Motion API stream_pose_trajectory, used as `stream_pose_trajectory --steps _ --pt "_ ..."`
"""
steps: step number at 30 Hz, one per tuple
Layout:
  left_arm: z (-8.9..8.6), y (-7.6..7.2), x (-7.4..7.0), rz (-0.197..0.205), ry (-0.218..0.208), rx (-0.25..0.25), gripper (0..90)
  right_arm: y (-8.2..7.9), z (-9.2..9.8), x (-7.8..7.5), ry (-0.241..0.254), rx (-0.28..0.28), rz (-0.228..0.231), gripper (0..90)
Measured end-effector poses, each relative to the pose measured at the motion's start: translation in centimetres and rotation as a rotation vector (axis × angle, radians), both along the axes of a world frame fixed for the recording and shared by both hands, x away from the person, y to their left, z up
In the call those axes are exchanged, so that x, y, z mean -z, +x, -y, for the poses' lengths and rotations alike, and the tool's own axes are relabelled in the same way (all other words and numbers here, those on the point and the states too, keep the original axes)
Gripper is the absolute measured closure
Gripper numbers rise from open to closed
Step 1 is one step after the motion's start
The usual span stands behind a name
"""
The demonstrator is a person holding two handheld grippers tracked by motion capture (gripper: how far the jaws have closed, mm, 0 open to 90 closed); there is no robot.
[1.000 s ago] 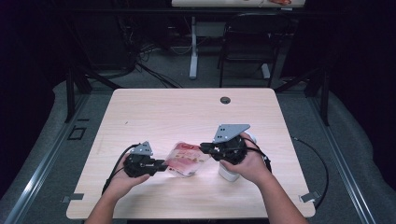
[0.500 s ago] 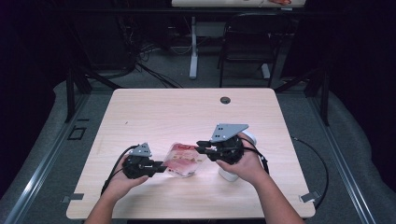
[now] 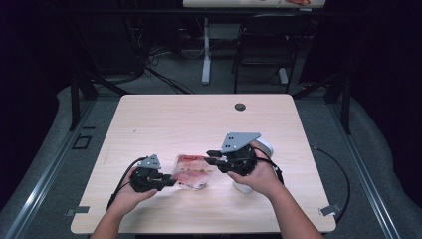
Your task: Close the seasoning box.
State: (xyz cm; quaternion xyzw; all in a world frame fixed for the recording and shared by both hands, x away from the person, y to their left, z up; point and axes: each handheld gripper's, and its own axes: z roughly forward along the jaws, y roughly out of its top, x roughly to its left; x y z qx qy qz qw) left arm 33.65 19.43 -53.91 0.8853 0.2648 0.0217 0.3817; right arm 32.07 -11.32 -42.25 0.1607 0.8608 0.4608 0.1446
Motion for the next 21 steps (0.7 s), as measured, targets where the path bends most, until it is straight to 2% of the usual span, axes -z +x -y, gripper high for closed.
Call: stream_pose_trajectory --steps 8,12,18,21 --pt "-0.2 -0.1 0.2 -0.009 0.010 0.006 77.6 -0.1 -0.5 -0.4 -0.006 -0.003 0.012 75.0" --pt "-0.3 -0.2 0.3 -0.008 0.012 -0.001 77.3 -0.1 -0.8 -0.4 -0.029 -0.013 0.015 80.5" --pt "-0.4 -0.2 -0.1 0.008 0.020 -0.005 73.9 -0.1 -1.3 -0.5 -0.042 -0.024 0.030 84.0" --pt "-0.5 -0.3 -0.4 0.019 0.005 -0.009 71.4 0.0 -1.3 -0.5 -0.042 -0.026 0.026 84.2"
